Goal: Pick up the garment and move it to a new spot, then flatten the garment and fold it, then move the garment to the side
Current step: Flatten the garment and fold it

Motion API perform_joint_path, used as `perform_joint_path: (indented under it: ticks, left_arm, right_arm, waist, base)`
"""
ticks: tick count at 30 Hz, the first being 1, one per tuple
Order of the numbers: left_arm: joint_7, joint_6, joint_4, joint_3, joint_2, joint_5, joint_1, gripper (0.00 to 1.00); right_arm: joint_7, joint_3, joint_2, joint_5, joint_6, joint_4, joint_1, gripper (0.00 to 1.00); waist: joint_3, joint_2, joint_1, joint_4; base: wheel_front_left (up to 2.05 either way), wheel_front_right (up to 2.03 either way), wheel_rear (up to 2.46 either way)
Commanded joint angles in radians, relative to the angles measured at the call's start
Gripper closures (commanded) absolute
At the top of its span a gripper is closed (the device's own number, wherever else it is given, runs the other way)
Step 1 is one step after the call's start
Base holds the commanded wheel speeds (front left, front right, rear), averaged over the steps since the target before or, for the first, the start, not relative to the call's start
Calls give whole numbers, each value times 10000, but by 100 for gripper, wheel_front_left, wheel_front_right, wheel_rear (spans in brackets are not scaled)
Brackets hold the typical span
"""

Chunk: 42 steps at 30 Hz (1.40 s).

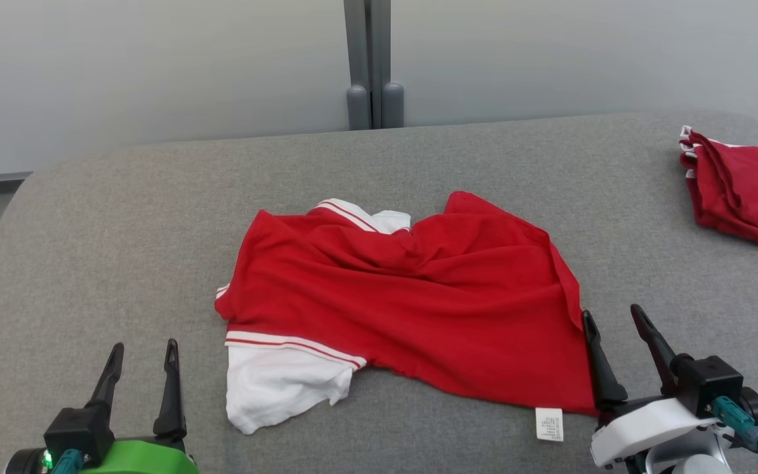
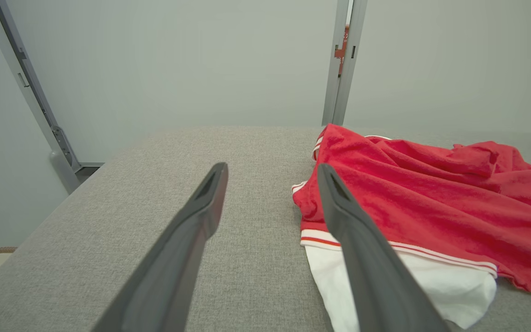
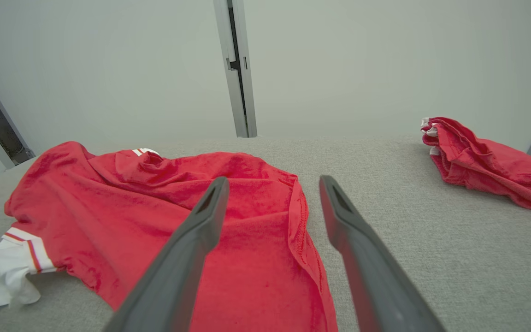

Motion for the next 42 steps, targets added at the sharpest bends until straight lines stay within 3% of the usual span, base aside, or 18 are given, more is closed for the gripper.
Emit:
perform_joint_path:
  ticks: [1,15,23,34,42]
  left_arm:
    - [1,-22,38,12,60,-56,-73,0]
    - [1,-46,245,-26,-23,-105,-73,0]
    - [49,-218,1229,-743,-203,-293,30,0]
    - [-20,-358,3465,-1669,-392,-683,-694,0]
    - [-17,-380,4112,-1872,-503,-877,-1297,0]
  right_arm:
    - [-12,-9,-3,-86,-7,-35,74,0]
    - [-12,-34,14,-60,-7,92,7,0]
    - [-27,-262,-25,-9,-7,630,-138,0]
    - [-71,-622,-79,14,-7,2615,-562,0]
    - [-86,-680,-2,200,-7,3875,-761,0]
  waist:
    - [8,0,0,6]
    - [61,0,0,20]
    - [291,0,0,-17]
    - [870,0,0,12]
    - [1197,0,0,73]
  base:
    - [0,0,0]
    - [0,0,0]
    - [0,0,0]
    - [0,0,0]
    - [0,0,0]
